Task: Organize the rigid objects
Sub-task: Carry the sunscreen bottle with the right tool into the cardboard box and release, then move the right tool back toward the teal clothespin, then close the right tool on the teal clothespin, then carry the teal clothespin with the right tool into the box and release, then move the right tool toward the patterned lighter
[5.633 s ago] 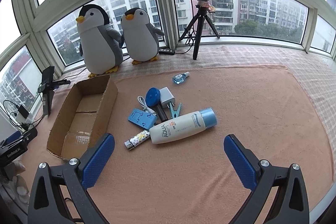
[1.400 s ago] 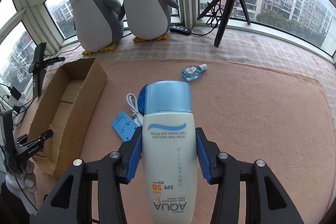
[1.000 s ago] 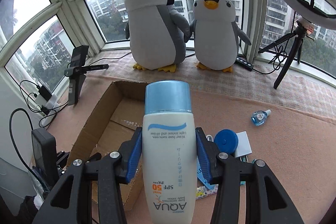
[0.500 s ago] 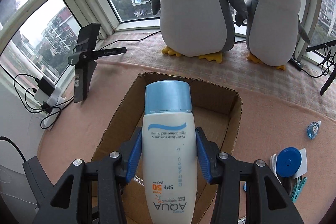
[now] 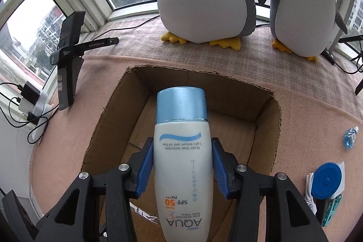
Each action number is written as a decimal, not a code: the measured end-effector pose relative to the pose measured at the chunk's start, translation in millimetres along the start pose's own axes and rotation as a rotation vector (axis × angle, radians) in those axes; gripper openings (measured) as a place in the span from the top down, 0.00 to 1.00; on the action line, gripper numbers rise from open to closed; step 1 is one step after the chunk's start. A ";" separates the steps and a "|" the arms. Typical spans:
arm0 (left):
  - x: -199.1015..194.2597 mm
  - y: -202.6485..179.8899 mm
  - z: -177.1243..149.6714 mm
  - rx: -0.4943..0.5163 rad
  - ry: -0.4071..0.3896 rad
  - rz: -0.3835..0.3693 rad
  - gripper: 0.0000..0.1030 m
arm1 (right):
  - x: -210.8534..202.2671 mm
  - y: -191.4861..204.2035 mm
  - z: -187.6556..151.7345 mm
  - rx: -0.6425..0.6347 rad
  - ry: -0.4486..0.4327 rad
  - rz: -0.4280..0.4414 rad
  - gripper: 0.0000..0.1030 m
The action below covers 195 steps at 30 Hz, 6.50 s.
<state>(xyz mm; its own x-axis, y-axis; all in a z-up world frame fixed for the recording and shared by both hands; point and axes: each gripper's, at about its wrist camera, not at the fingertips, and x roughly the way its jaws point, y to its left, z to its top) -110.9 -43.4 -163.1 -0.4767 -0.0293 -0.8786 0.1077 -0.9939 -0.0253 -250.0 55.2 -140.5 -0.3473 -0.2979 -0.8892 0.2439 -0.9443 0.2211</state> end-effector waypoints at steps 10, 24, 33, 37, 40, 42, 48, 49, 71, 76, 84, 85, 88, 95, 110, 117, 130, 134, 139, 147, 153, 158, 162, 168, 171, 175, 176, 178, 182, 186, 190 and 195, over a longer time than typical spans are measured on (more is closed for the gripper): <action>0.8 0.5 0.6 0.000 -0.001 0.000 0.60 | -13.0 -0.8 -1.1 -0.007 -0.030 -0.002 0.37; 0.7 1.6 0.6 0.004 -0.004 0.003 0.60 | -77.4 -17.7 -15.9 0.005 -0.116 0.024 0.37; 0.1 2.0 0.2 0.009 -0.007 0.006 0.60 | -132.4 -47.3 -43.1 0.022 -0.179 0.013 0.37; -0.6 1.9 0.2 0.010 -0.007 0.008 0.60 | -154.2 -70.0 -60.5 0.045 -0.197 -0.005 0.37; -0.8 1.5 0.1 0.012 -0.008 0.009 0.60 | -165.1 -89.8 -76.3 0.075 -0.197 -0.024 0.37; -1.9 -0.6 -1.1 0.014 -0.009 0.010 0.60 | -169.6 -103.5 -87.4 0.100 -0.190 -0.042 0.37; -2.1 -2.2 -1.8 0.025 -0.009 0.018 0.60 | -172.4 -142.1 -117.2 0.176 -0.162 -0.083 0.37; -2.1 -2.4 -1.7 0.025 -0.009 0.020 0.60 | -171.5 -148.9 -120.6 0.188 -0.157 -0.089 0.37; -2.2 -3.8 -2.9 0.031 -0.007 0.032 0.60 | -82.8 -205.4 -120.4 0.256 -0.011 -0.183 0.70; -2.2 -4.0 -2.8 0.032 -0.008 0.033 0.60 | -73.6 -208.5 -118.0 0.260 0.008 -0.181 0.70; -2.2 -4.1 -2.6 0.031 -0.008 0.033 0.60 | -62.0 -205.1 -116.6 0.233 0.034 -0.208 0.71; -2.2 -4.1 -2.6 0.031 -0.007 0.033 0.60 | -61.7 -204.8 -116.5 0.227 0.036 -0.213 0.72; -2.3 -4.0 -2.6 0.031 -0.008 0.033 0.60 | -61.5 -206.5 -116.5 0.220 0.041 -0.223 0.78; -2.2 -4.0 -2.6 0.031 -0.008 0.033 0.60 | -63.7 -206.8 -122.4 0.200 0.051 -0.240 0.84; -2.1 -3.8 -2.7 0.031 -0.008 0.033 0.60 | -120.6 -173.6 -126.5 0.156 -0.094 -0.226 0.85; -2.4 -4.3 -2.5 0.027 -0.010 0.031 0.60 | -136.5 -122.7 -107.2 0.053 -0.150 -0.161 0.85; -2.7 -4.5 -2.5 0.025 -0.011 0.029 0.60 | -111.6 -41.8 -95.1 -0.108 -0.114 -0.048 0.85; -2.7 -5.0 -2.0 0.023 -0.012 0.028 0.60 | -96.9 -20.1 -96.2 -0.144 -0.084 -0.015 0.85; -2.4 -4.8 -2.5 0.019 -0.014 0.025 0.60 | -81.1 -2.5 -99.9 -0.173 -0.047 0.013 0.85; -2.1 -4.2 -2.7 0.017 -0.015 0.023 0.60 | -67.8 9.8 -106.0 -0.196 -0.009 0.028 0.84; -2.1 -3.7 -2.8 0.017 -0.015 0.023 0.60 | -74.2 12.6 -106.7 -0.210 -0.028 0.020 0.60; -2.0 -3.9 -2.5 0.018 -0.016 0.023 0.60 | -83.1 9.5 -105.9 -0.198 -0.045 0.013 0.60; -2.1 -3.8 -2.8 0.018 -0.016 0.023 0.60 | -96.4 4.5 -107.4 -0.180 -0.064 0.007 0.60; -1.9 -3.6 -2.7 0.021 -0.019 0.022 0.60 | -134.7 -9.4 -112.3 -0.137 -0.106 0.000 0.60; -2.3 -3.4 -3.3 0.026 -0.019 0.021 0.60 | -159.0 -18.6 -118.5 -0.114 -0.136 -0.024 0.60; -2.7 -3.6 -3.7 0.036 -0.018 0.021 0.60 | -191.5 -32.8 -130.0 -0.073 -0.174 -0.043 0.60; -2.7 -3.8 -3.8 0.038 -0.018 0.022 0.60 | -198.6 -36.1 -133.1 -0.061 -0.181 -0.048 0.60; -3.1 -4.7 -4.4 0.047 -0.021 0.027 0.60 | -212.5 -42.6 -139.2 -0.042 -0.192 -0.056 0.60; -4.4 -6.0 -6.7 0.060 -0.024 0.033 0.60 | -235.9 -50.9 -151.1 -0.018 -0.207 -0.080 0.60; -5.2 -5.2 -9.5 0.068 -0.025 0.033 0.60 | -247.4 -53.9 -163.9 0.000 -0.210 -0.093 0.60; -6.4 -5.7 -12.4 0.077 -0.030 0.038 0.60 | -241.4 -58.4 -171.6 0.016 -0.209 -0.096 0.60; -6.5 -5.5 -12.9 0.077 -0.030 0.037 0.60 | -218.3 -65.6 -172.4 0.000 -0.198 -0.093 0.60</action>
<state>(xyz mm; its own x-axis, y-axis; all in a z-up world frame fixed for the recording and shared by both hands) -97.1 -36.4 -163.4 -0.4993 -0.0684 -0.8637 0.0591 -0.9972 0.0448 -34.1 206.3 -30.0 -0.5391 -0.2316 -0.8098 0.2029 -0.9688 0.1420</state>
